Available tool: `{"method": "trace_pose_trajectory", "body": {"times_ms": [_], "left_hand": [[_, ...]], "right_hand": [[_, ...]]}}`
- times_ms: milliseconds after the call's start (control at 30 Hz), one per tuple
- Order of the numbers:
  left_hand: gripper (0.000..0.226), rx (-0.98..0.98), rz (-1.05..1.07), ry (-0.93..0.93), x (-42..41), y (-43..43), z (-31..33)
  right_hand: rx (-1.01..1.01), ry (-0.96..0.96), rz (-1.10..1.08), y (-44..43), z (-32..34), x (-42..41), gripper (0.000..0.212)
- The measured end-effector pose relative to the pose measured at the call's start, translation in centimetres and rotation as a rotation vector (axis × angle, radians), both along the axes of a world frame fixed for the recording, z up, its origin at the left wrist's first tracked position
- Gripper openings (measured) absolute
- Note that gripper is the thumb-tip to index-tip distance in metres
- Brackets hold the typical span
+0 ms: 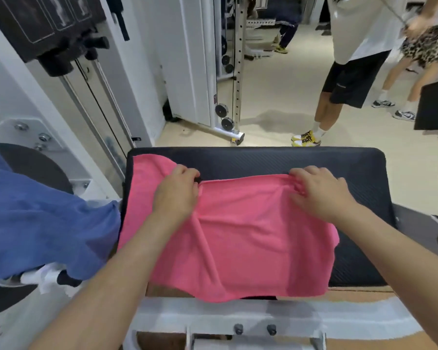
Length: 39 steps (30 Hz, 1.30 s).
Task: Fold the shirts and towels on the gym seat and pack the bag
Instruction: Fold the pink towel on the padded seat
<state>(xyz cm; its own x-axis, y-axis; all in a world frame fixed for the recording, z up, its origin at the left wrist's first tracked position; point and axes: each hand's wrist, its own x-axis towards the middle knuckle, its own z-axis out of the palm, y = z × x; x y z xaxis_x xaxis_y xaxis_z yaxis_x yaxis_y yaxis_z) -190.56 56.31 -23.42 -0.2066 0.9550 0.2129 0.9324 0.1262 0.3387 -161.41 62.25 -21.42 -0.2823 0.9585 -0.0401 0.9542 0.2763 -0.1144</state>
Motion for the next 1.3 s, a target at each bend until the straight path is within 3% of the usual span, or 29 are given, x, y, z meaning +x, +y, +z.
{"method": "trace_pose_trajectory", "body": {"times_ms": [100, 167, 233, 300, 433, 467, 567, 667, 733, 800, 900, 1033, 1133, 1300], "left_hand": [[0.029, -0.128, 0.029, 0.055, -0.6, 0.0, 0.4], [0.027, -0.182, 0.026, 0.044, -0.2, -0.3, 1.0], [0.026, -0.2, 0.017, 0.062, 0.0, -0.5, 1.2], [0.018, -0.159, 0.0, 0.13, -0.2, -0.5, 0.8], [0.008, 0.081, 0.039, 0.008, -1.0, 0.6, 0.9], [0.007, 0.158, 0.02, 0.024, -1.0, 1.1, 1.2], [0.013, 0.265, -0.046, 0.093, -0.5, 2.6, 1.8], [0.035, 0.219, -0.002, 0.062, -1.3, 3.0, 1.3], [0.045, 0.147, 0.122, 0.03, -3.4, 2.8, 0.6], [0.039, 0.081, 0.214, 0.001, -5.4, 2.4, 0.1], [0.022, 0.064, 0.188, -0.057, -6.1, 2.3, 0.3], [0.025, 0.014, 0.104, -0.065, -6.4, 2.2, 1.0], [0.018, 0.066, 0.189, 0.021, -7.2, 3.5, 1.3], [0.031, 0.136, 0.308, 0.055, -6.1, 5.7, 2.0]], "right_hand": [[-0.032, 0.08, -0.038, 1.0, 0.0, 0.4, 0.041], [-0.041, 0.133, -0.007, 1.6, -0.3, 0.6, 0.026], [-0.093, 0.356, 0.029, 2.1, -0.4, 0.8, 0.013], [-0.175, 0.63, 0.036, 2.4, 0.2, 1.0, 0.02], [-0.303, 1.02, -0.054, 3.0, 1.6, 1.9, 0.021], [-0.297, 1.029, -0.055, 3.4, 1.9, 2.0, 0.02], [-0.128, 0.824, 0.013, 5.2, 2.3, 2.3, 0.025], [-0.002, 0.562, 0.028, 6.4, 2.6, 2.7, 0.024], [-0.007, 0.487, 0.027, 6.9, 2.8, 3.1, 0.022], [-0.144, 0.607, 0.022, 7.3, 3.2, 3.2, 0.023], [-0.297, 0.804, -0.023, 7.9, 3.3, 3.1, 0.025], [-0.132, 0.658, -0.011, 8.5, 2.5, 2.6, 0.028], [-0.096, 0.631, -0.019, 8.4, 2.4, 2.5, 0.029], [-0.617, 0.955, 0.058, 7.4, 4.7, 4.4, 0.024]]}}
